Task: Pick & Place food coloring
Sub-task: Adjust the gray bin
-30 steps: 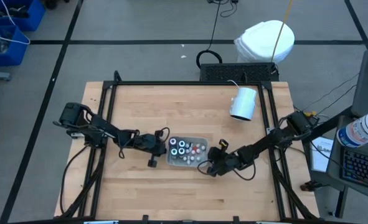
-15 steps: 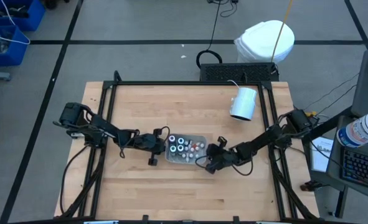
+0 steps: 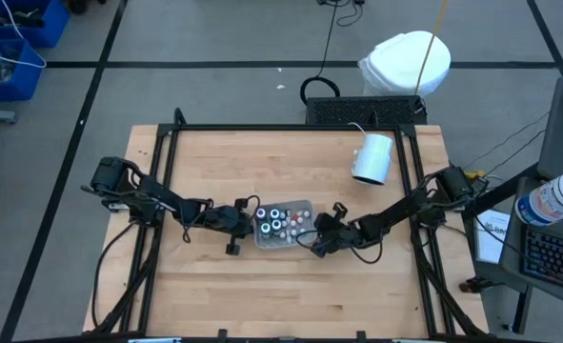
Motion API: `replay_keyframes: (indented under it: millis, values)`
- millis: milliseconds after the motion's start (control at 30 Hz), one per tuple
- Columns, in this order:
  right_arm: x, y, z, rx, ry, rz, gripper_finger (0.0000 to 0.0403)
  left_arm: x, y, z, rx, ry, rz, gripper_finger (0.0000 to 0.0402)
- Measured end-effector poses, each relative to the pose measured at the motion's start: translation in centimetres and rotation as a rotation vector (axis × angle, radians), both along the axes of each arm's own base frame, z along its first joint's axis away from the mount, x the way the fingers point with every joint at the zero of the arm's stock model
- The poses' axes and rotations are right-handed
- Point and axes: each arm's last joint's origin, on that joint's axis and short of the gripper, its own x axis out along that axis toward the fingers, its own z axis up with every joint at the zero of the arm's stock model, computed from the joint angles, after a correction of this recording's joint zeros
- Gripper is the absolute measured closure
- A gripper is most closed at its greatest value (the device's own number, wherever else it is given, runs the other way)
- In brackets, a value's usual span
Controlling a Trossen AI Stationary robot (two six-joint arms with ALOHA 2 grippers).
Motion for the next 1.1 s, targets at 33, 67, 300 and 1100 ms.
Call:
replay_keyframes:
  millis: [33, 67, 300, 1100]
  values:
    - [0.0, 0.0, 0.0, 0.000, 0.000, 0.000, 0.0403, 0.0, 0.0, 0.0, 0.001, 0.000, 0.001, 0.0386]
    - [0.0, 0.0, 0.0, 0.002, -0.001, -0.001, 0.0403, 0.0, 0.0, 0.0, 0.002, 0.000, 0.001, 0.0386]
    - [-0.1, 0.5, 0.0, 0.028, -0.020, -0.013, 0.0403, 0.0, 0.2, 0.1, 0.009, -0.004, 0.020, 0.0391]
    - [-0.2, 1.1, 0.1, 0.047, -0.031, -0.012, 0.0403, 0.0, 1.3, 0.1, 0.016, 0.007, 0.160, 0.0396]
